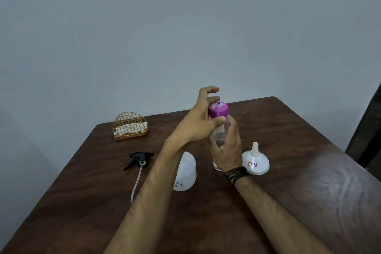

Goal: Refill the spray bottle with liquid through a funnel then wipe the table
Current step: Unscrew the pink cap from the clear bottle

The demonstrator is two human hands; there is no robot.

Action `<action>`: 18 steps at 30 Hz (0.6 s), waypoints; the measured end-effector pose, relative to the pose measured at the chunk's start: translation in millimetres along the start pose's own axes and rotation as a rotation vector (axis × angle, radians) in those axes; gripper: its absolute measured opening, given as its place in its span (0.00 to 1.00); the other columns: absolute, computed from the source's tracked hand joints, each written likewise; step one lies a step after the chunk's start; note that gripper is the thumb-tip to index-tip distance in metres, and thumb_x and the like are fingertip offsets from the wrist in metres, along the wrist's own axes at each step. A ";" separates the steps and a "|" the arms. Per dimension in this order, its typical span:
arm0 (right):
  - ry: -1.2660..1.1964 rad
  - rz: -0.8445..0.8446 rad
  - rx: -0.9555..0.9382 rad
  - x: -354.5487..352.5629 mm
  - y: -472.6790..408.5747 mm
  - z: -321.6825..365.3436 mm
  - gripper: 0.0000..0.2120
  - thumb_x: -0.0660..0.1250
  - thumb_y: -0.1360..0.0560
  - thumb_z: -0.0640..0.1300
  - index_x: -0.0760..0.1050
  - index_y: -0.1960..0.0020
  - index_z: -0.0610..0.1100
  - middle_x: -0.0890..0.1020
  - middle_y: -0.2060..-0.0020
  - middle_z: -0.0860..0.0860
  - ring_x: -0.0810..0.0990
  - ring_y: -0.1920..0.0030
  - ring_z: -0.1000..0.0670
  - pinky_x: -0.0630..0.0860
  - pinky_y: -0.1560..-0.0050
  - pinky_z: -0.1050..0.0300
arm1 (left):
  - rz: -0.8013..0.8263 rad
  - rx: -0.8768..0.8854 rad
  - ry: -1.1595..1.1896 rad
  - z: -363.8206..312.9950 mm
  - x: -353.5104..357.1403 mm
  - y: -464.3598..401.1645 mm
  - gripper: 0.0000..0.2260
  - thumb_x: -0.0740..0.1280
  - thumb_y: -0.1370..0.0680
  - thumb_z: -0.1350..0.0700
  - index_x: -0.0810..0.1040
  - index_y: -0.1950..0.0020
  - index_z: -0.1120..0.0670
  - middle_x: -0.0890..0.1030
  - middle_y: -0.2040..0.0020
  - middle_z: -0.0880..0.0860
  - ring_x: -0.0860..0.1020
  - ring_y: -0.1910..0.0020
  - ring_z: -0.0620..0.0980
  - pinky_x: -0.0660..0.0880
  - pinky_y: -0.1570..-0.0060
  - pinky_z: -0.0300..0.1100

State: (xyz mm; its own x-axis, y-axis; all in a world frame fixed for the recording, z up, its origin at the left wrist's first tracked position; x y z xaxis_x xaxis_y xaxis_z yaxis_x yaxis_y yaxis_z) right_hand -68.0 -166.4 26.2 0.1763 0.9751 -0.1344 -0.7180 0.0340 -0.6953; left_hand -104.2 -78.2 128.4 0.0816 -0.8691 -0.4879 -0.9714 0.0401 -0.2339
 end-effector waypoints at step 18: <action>-0.008 -0.029 -0.012 -5.7 -0.3 5.6 0.39 0.61 0.25 0.69 0.66 0.29 0.39 0.78 0.39 0.46 0.78 0.43 0.54 0.78 0.51 0.62 | -0.073 0.002 -0.133 0.1 -5.7 -6.5 0.25 0.75 0.24 0.58 0.70 0.30 0.50 0.76 0.37 0.50 0.78 0.41 0.49 0.79 0.41 0.40</action>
State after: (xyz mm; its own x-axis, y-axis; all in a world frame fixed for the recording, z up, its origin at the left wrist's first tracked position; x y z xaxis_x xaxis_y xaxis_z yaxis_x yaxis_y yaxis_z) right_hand -72.6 -170.8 31.1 0.1916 0.9754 -0.1087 -0.7044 0.0595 -0.7073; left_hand -98.4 -73.5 132.6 0.1806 -0.7966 -0.5770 -0.9615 -0.0195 -0.2741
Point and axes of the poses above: each hand's wrist, its own y-axis away from the middle knuckle, its own x-axis out of the palm, z = x × y, the point moved 8 cm from there along -y, towards the middle knuckle
